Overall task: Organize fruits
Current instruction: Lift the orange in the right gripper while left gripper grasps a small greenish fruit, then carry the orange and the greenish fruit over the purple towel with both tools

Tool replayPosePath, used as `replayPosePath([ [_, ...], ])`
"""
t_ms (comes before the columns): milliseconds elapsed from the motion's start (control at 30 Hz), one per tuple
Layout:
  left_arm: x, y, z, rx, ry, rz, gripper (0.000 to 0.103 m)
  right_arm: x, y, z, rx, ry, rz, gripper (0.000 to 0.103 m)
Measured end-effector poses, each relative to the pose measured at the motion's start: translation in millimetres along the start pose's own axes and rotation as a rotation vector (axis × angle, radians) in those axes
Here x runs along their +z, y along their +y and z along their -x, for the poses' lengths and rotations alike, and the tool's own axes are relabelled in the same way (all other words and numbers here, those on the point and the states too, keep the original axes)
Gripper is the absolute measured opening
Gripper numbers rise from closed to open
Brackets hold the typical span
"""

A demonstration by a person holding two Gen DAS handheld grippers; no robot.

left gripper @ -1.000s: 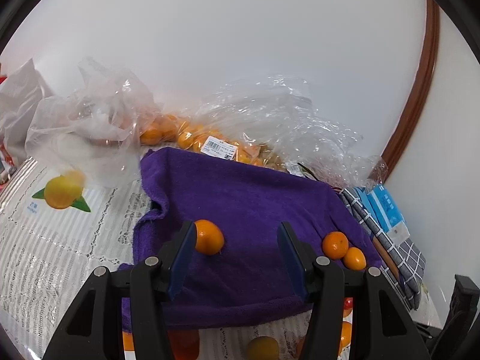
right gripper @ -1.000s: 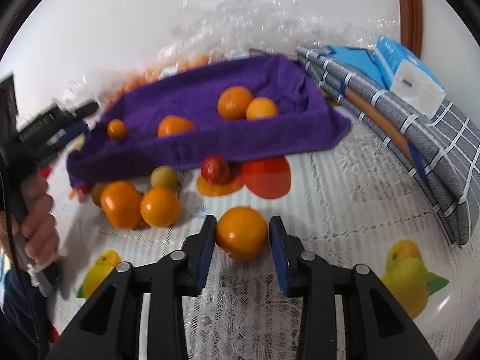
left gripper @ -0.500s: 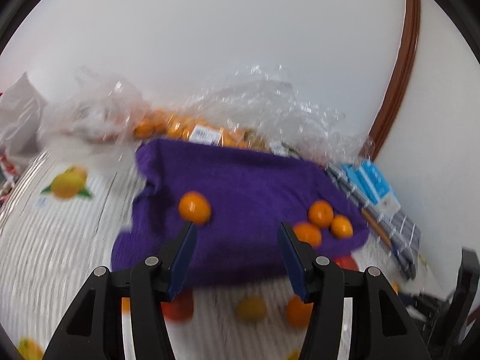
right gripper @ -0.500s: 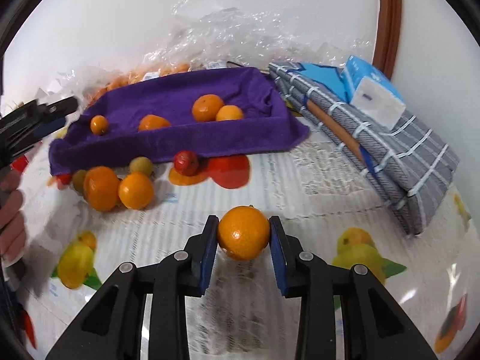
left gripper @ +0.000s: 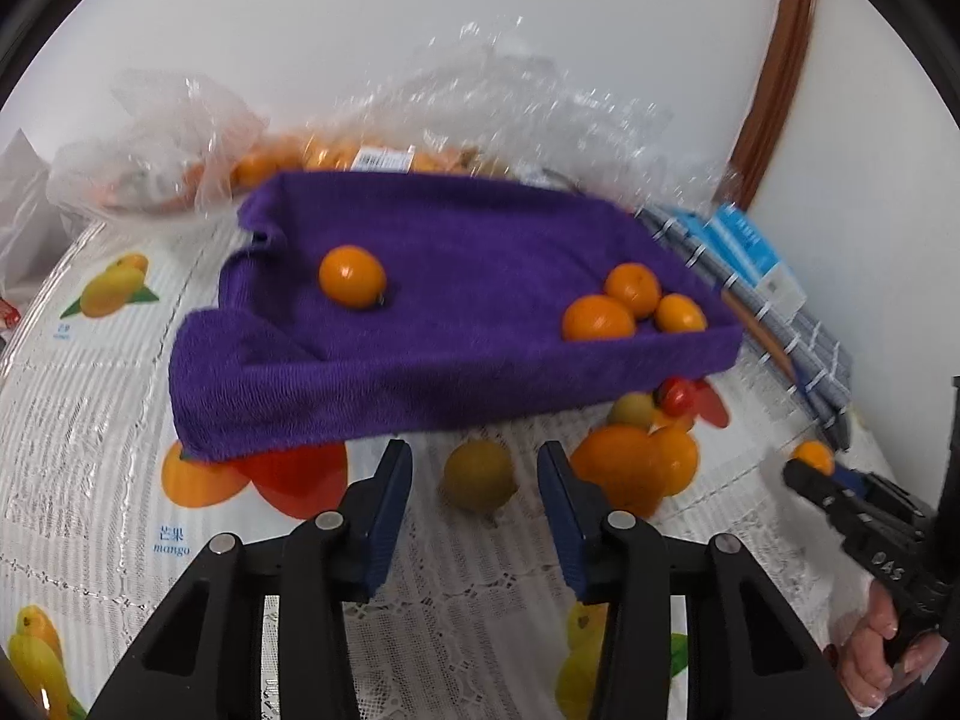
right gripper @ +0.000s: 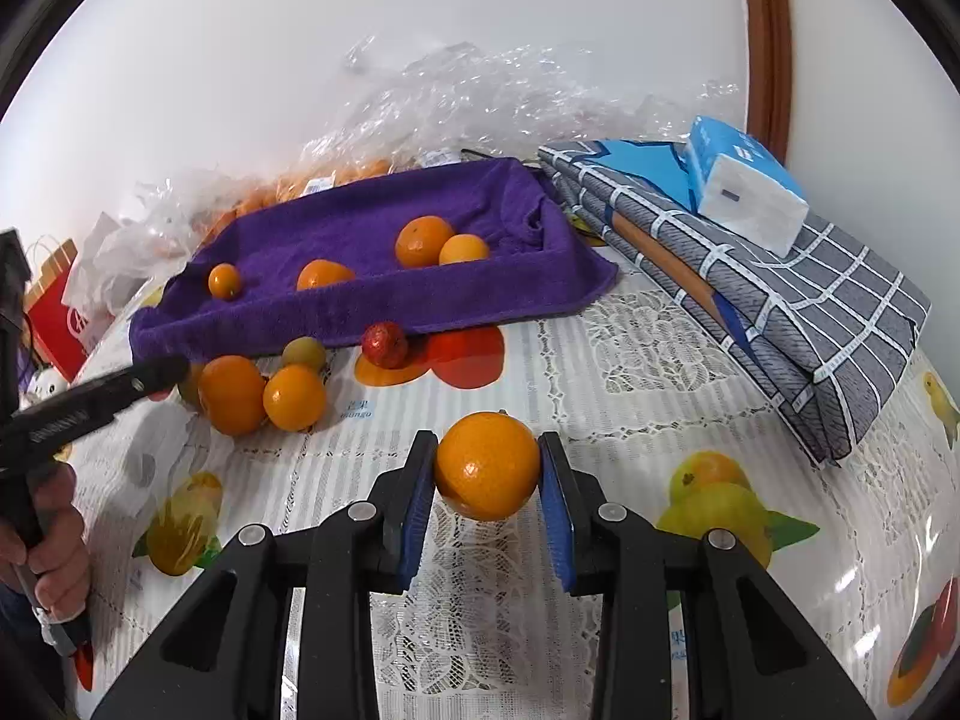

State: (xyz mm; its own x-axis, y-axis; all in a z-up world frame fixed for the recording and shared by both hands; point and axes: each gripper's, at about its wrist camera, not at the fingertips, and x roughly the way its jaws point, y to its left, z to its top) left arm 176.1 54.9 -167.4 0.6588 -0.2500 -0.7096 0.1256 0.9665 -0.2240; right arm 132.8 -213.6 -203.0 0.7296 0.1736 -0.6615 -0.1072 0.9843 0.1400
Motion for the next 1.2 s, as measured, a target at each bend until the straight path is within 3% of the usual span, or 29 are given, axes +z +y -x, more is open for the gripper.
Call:
replayPosePath([
  [167,0,0,-7,-0.004,0.031,0.004,0.032,0,-4,0,0.009,0.000,-0.028,0.034],
  [233,-1,-2,-8,0.004,0.036,-0.003,0.025,0,-4,0,0.011,0.002,-0.030,0.034],
  [433,-3,12,5,-0.074,-0.033,0.067,0.025,-1,-1,-1,-0.002,-0.001,-0.015,0.034],
  [533,-4,20,13,-0.080,-0.075,0.105,0.025,-1,0,-1,-0.006,-0.004,-0.008,0.034],
  [1200,-5,10,22,-0.082,-0.126,0.070,0.025,-2,0,0,-0.013,-0.007,0.003,0.034],
])
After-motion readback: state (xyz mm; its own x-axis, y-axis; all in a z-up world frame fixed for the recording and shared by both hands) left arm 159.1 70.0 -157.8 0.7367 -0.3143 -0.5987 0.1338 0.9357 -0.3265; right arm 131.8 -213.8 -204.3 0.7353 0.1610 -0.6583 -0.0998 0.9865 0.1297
